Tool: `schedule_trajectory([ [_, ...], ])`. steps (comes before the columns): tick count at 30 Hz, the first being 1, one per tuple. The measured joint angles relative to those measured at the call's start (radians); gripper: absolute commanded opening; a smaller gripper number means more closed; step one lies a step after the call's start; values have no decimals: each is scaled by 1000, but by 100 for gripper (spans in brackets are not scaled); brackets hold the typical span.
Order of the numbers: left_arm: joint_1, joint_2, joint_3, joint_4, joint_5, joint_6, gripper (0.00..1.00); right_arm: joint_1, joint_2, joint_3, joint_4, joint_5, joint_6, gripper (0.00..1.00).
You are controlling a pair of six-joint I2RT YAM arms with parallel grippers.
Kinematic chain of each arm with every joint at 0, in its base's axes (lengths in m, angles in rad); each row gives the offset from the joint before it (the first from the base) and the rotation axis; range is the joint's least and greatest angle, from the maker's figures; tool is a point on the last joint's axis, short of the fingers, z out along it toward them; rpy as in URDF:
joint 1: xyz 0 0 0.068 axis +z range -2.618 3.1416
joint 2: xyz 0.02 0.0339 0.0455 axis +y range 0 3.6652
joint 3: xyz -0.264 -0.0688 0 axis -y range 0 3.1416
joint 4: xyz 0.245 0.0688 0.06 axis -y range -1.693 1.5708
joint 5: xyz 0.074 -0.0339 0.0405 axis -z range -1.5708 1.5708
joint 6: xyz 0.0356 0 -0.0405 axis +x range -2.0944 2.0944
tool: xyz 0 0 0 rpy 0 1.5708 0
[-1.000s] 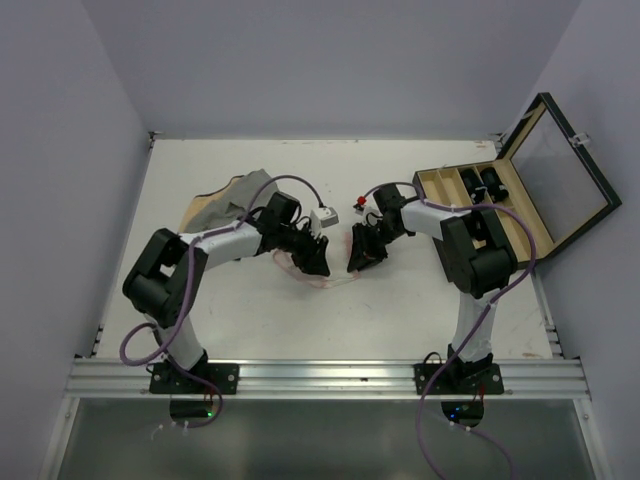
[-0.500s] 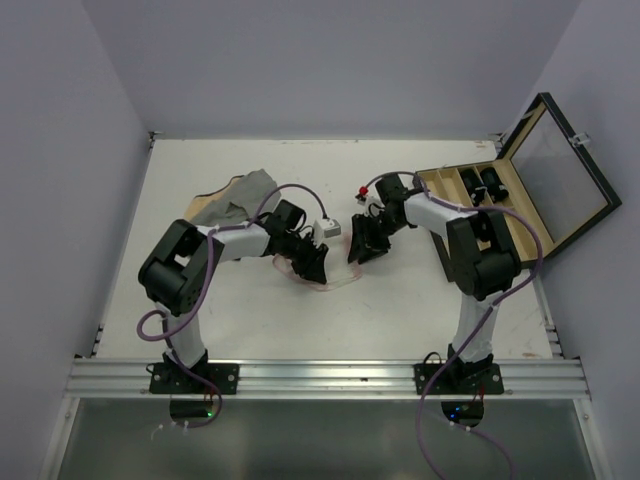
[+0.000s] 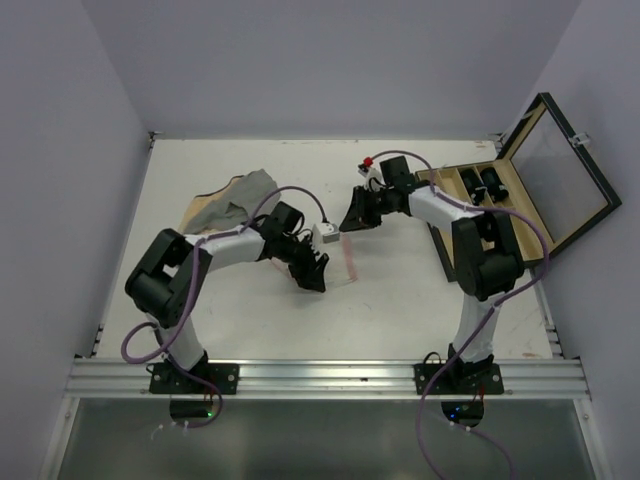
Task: Roll the underwear
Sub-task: Fold the underwear
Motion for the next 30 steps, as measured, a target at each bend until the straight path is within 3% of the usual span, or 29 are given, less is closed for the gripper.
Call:
schedule_trajectory([
  [10, 18, -182, 26, 28, -15, -38, 65, 27, 168, -98, 192, -69, 140, 17],
  [20, 293, 125, 90, 199, 84, -302, 62, 29, 148, -135, 219, -61, 126, 16],
  [30, 417, 154, 59, 198, 167, -327, 61, -15, 108, -181, 179, -57, 76, 15],
])
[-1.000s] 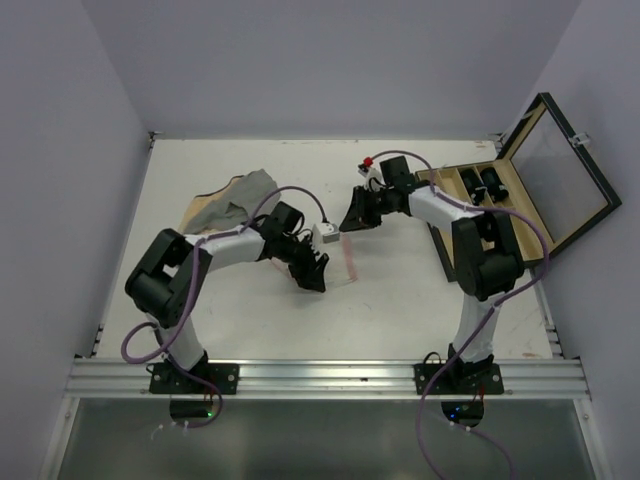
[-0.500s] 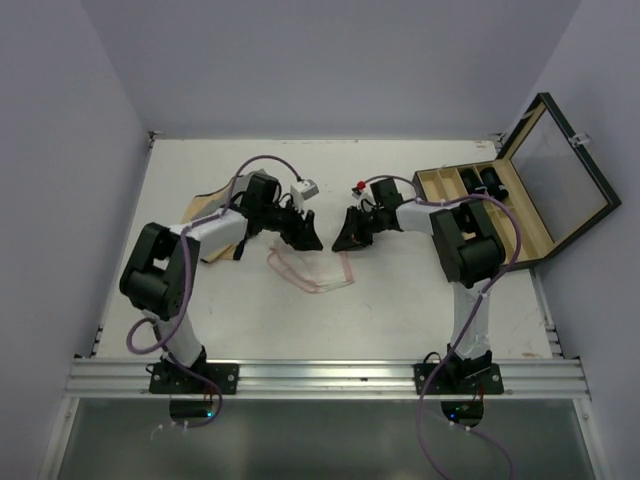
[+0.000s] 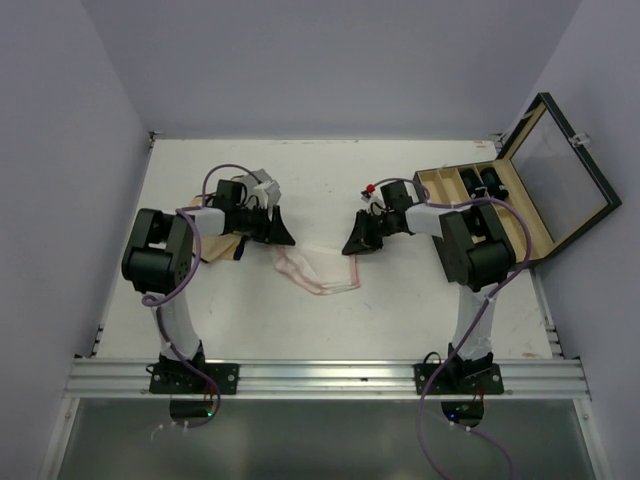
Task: Roll the underwear
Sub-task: Fold the underwear
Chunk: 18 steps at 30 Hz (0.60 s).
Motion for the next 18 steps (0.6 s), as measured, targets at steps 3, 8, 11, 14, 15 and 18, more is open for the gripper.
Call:
schedule_trajectory([
  [3, 12, -16, -12, -41, 34, 44, 63, -3, -6, 0, -13, 1, -12, 16],
  [8, 11, -93, -16, -147, 96, 134, 63, -7, -18, 0, -53, 6, -36, 17],
  [11, 11, -143, -14, -174, 128, 162, 61, -7, -31, 0, -86, 18, -53, 19],
  [14, 8, -161, 2, -204, 143, 188, 57, -5, -40, 5, -126, 26, -73, 20],
  [15, 7, -161, 6, -213, 145, 195, 55, -3, -42, 11, -142, 27, -80, 20],
  [18, 5, -156, 10, -224, 148, 199, 52, 0, -46, 34, -167, 28, -90, 21],
])
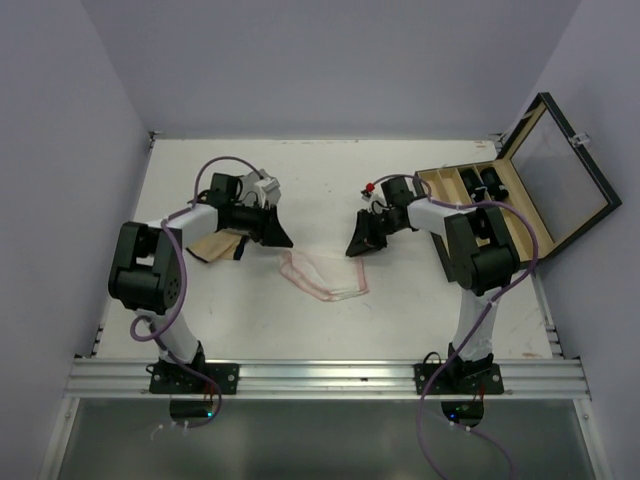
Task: Roll the underwear
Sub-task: Fold the underwear
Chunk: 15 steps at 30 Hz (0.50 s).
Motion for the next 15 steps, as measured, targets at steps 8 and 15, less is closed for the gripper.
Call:
schedule_trajectory([
  [8, -10, 82, 15, 29, 3, -39, 53, 14, -6, 71, -11, 0, -5, 22],
  [15, -42, 119, 28, 12, -7, -32, 42, 24, 45, 73, -7, 22, -3, 21],
])
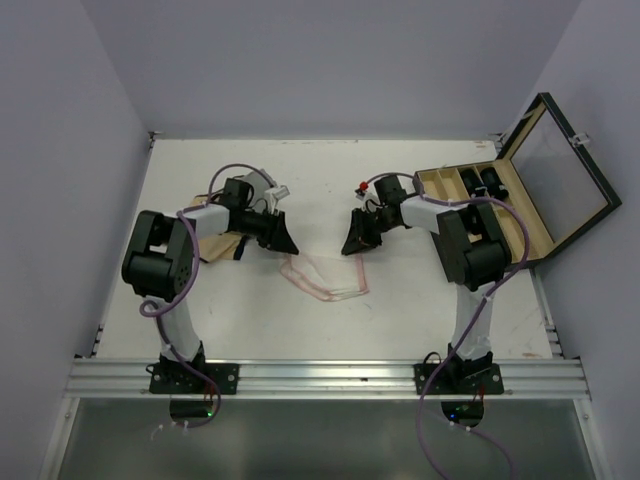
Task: Roll the underwear
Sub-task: Fold the underwear
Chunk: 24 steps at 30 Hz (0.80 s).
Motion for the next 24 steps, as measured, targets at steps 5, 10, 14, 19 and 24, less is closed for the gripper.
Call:
schedule_trajectory([
  [5, 0, 8, -2, -95, -29, 81, 36, 0, 28, 0, 2, -20, 12, 21],
  [10, 8, 27, -17, -177, -57, 146, 34, 0, 28, 0, 2, -19, 12, 21],
  [14, 18, 47, -3, -216, -53, 174, 31, 0, 28, 0, 1, -18, 11, 20],
  [19, 26, 69, 17, -241, -46, 182, 39, -4, 28, 0, 0, -19, 4, 21],
  [24, 32, 47, 23, -294, -7, 228, 57, -5, 25, 4, -16, -54, -34, 27],
])
